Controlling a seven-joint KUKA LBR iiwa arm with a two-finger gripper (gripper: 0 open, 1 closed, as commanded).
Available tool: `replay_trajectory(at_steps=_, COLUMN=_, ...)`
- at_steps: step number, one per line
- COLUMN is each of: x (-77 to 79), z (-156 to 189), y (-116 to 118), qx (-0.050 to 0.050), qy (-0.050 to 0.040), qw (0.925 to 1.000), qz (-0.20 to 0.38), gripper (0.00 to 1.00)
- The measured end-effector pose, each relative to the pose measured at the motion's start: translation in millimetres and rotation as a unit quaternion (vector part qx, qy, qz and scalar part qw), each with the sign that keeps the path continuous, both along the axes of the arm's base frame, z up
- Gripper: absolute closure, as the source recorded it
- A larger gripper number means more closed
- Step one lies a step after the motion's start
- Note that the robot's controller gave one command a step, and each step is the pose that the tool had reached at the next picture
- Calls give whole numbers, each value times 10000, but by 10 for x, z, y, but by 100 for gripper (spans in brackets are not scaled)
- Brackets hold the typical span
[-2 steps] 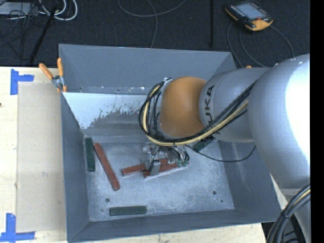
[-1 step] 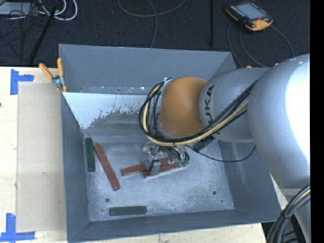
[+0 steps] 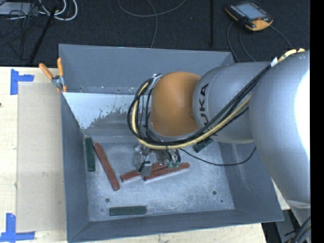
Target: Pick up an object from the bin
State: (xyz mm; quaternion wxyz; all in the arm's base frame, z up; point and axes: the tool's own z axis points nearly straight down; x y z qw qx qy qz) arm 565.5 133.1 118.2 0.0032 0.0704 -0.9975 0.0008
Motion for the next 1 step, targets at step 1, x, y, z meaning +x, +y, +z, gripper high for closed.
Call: replay_trajectory(at_steps=1, x=188, z=-493, y=260, qx=15, qy=-28, qw=9941, qz=1080, gripper=0)
